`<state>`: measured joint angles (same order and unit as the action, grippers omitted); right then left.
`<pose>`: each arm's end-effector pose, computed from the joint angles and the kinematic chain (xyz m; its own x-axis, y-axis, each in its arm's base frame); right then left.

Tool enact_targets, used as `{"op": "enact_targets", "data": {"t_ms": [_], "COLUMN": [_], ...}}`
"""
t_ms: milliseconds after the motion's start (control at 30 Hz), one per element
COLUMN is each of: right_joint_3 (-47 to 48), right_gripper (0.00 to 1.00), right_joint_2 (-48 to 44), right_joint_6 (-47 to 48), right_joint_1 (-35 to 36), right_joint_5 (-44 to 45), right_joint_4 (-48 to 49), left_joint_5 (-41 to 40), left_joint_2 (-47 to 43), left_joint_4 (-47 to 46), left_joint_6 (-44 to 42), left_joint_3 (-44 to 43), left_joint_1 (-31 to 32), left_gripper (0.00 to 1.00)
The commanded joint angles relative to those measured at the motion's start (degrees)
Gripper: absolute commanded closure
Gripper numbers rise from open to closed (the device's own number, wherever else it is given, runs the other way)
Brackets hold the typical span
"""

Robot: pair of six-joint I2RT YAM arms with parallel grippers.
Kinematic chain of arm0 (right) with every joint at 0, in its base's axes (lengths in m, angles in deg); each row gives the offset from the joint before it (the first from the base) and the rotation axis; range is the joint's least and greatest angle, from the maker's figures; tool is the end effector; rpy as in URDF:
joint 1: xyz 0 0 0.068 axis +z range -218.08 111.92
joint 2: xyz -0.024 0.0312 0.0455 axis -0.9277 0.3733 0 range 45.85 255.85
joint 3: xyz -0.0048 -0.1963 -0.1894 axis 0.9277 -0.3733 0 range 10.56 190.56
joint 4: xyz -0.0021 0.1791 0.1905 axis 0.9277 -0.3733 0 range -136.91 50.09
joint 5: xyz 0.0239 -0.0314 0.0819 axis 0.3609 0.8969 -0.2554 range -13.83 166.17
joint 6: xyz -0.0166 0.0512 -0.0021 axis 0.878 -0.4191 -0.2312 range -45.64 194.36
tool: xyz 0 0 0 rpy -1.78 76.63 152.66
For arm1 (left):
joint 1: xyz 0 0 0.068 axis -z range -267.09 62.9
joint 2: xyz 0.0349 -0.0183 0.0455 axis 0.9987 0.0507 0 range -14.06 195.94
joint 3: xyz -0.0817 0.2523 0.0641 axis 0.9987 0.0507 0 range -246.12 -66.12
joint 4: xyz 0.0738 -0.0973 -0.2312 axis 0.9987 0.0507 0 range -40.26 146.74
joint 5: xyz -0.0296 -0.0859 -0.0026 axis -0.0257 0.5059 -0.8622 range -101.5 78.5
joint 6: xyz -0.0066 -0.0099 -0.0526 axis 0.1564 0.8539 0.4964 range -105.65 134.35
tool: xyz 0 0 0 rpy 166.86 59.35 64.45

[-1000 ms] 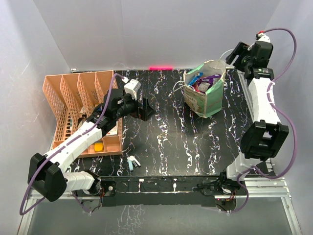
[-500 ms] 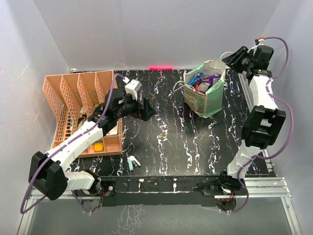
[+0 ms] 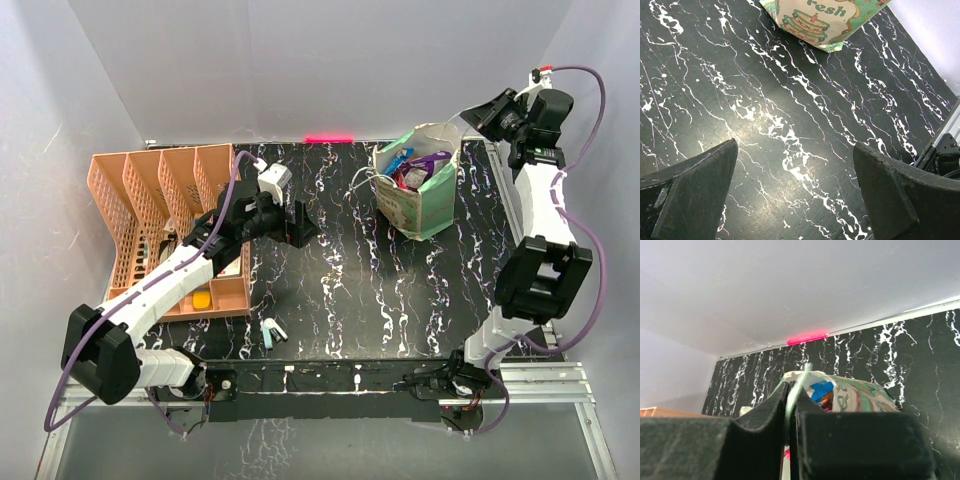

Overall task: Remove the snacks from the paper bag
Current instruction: Move the paper bag to the center of the board.

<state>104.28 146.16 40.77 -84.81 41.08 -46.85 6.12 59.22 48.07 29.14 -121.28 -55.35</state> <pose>0.4060 -0.1007 0.3805 -0.3524 0.5786 -0.7355 -0.1258 0.7495 0.6499 0.2487 -0.1665 0.3166 -0.4239 -0.0238 -0.9054 0.6621 0.6740 -0.3277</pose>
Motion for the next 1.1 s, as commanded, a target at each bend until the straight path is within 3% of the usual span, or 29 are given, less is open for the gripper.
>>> {"op": "enact_targets", "data": {"t_ms": [0,267,633,767,867,967,1067], "right_joint_3": [-2.4,-13.3,-21.7,-23.2,-26.9,-30.4,-31.7], "right_gripper": [0.93,0.93,0.93,0.93,0.93,0.93,0.93], "right_joint_2": [-8.1,-21.9,-40.6,-45.3,-49.2,-53.1,-56.7], "right_joint_6": [-1.7,-3.1,3.2,4.8,4.7,4.4,6.3], "right_joint_1": [-0.5,-0.5,-0.6,-0.2,0.3,0.9,3.5], "right_joint_5": [-2.0,0.2,1.5,0.8,0.8,0.9,2.7], "right_joint_4": [7.7,5.8,-9.3,-13.9,-13.8,-14.5,-18.1], "left_joint_5": [1.0,1.8,7.9,10.0,15.1,15.2,14.7], "left_joint_2": [0.3,0.1,1.0,4.6,8.6,13.3,19.2], "left_joint_4": [-0.4,-0.7,-2.4,0.8,-5.8,-15.2,-13.8], "left_joint_6": [-0.2,0.4,5.1,12.8,23.4,31.8,32.8], "left_joint_3": [-1.3,-1.2,-1.8,-10.4,-13.4,-14.1,-19.8], "left_joint_1": [0.2,0.2,0.2,0.2,0.4,1.1,3.0], "left_gripper": [0.02,0.02,0.02,0.02,0.05,0.07,0.12]}}
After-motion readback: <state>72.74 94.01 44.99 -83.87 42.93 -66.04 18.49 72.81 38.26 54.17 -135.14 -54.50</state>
